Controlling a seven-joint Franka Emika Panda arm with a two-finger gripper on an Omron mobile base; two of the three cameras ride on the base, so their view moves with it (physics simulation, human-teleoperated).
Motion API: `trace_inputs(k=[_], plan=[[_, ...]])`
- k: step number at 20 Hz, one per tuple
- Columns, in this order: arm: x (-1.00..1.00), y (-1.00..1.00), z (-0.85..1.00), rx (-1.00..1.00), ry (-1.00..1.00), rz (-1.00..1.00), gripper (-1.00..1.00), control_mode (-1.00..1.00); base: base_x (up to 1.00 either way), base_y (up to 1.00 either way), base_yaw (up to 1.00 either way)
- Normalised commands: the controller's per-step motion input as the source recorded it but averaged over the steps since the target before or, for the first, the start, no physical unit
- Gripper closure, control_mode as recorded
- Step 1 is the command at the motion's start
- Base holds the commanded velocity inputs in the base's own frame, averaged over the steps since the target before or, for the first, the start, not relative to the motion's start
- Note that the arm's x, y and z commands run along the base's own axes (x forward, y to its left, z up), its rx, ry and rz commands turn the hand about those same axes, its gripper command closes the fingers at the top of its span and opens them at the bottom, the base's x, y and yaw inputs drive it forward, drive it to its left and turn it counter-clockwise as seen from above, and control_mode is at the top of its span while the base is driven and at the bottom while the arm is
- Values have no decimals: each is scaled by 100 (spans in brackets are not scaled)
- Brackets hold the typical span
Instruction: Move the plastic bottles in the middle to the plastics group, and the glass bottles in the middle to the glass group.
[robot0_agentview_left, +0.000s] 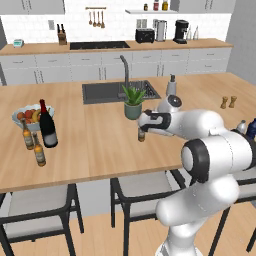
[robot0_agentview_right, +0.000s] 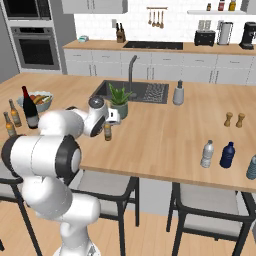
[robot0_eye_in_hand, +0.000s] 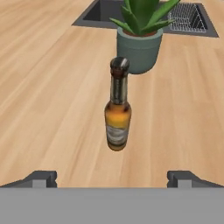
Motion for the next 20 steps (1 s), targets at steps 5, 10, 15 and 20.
trace_inputs(k=[5, 10, 15, 20], plan=[[27, 0, -7, 0, 8, 0, -100, -100, 0, 0, 0], [21, 0, -10, 0, 4, 0, -100, -100, 0, 0, 0], [17, 1, -27, 0, 2, 0, -100, -100, 0, 0, 0], [24, 4, -21, 0, 0, 0, -100, -100, 0, 0, 0]])
